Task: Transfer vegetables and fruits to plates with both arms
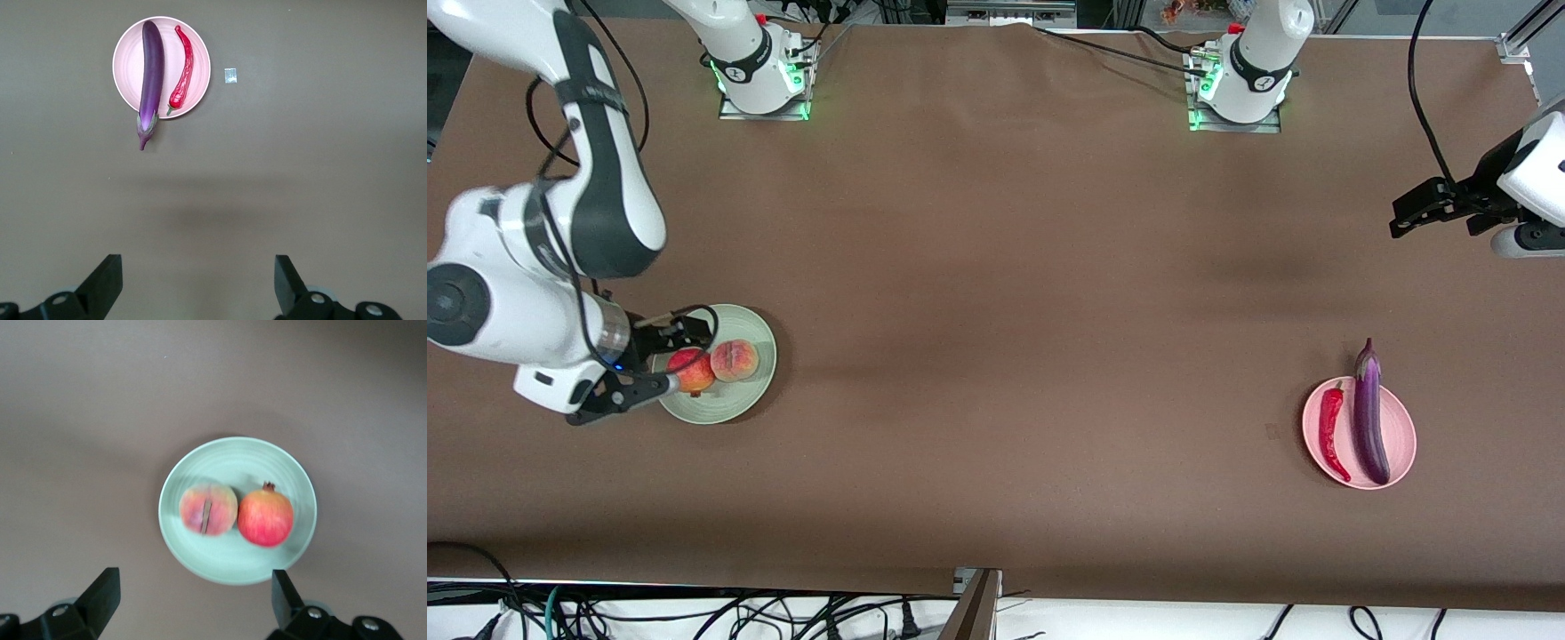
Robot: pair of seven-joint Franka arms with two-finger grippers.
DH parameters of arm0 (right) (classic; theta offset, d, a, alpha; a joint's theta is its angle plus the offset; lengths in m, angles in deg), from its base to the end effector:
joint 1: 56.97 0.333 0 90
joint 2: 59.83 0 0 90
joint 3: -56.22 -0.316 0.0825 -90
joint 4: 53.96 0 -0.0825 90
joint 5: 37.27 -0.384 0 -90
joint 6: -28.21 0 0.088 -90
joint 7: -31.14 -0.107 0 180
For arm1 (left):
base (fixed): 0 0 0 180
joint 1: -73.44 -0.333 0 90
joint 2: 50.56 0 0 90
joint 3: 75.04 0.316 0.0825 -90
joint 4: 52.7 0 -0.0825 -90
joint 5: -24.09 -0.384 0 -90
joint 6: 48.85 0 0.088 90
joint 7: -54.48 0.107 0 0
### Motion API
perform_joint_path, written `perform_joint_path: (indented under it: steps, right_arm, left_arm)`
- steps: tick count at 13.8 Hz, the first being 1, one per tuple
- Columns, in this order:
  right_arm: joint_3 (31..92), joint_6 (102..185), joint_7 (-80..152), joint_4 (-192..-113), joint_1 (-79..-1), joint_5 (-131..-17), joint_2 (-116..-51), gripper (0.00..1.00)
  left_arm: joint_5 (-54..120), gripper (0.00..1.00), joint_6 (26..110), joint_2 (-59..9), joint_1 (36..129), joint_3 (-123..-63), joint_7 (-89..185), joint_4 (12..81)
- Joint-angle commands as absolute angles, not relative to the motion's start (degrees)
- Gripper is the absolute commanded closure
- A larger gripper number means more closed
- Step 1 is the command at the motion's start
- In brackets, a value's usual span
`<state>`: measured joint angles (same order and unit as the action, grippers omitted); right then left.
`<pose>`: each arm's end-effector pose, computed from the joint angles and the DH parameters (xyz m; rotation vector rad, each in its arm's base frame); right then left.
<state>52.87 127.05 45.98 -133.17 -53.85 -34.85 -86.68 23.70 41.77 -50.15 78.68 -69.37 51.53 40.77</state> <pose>0.6788 0.0661 0.4339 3.0748 0.5856 -0.1974 0.5552 0.0047 0.5929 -3.1302 -0.0920 0.0888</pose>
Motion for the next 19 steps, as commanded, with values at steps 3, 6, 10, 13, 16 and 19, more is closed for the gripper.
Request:
perform_joint_path:
  steps: [3,6,10,13,16,19]
  right_arm:
    - [52.0,119.37,34.4,-133.85,-53.45,-34.63,-77.52,0.0]
    - [52.0,116.99,34.56,-137.0,-53.54,-34.28,-72.95,0.0]
    - [52.09,116.28,34.65,-143.69,-54.07,-34.46,-63.45,0.0]
    - [52.09,114.18,34.92,-144.05,-54.68,-34.54,-61.25,0.0]
    - [52.44,111.01,33.6,-142.83,-54.51,-34.72,-61.76,0.0]
    - [52.62,111.18,33.86,-142.03,-54.6,-34.9,-62.56,0.0]
  left_arm:
    - [24.27,0.0,42.03,-50.12,78.63,-69.15,52.02,40.37]
    - [24.27,0.0,42.12,-50.12,78.63,-69.24,52.11,40.37]
    - [24.27,0.0,42.12,-50.12,78.63,-69.24,52.11,40.37]
    - [24.27,0.0,42.12,-50.12,78.63,-69.24,52.11,40.37]
    - [24.18,0.0,42.12,-50.03,78.63,-69.24,52.02,40.37]
    - [24.18,0.0,42.12,-50.03,78.63,-69.24,52.02,40.37]
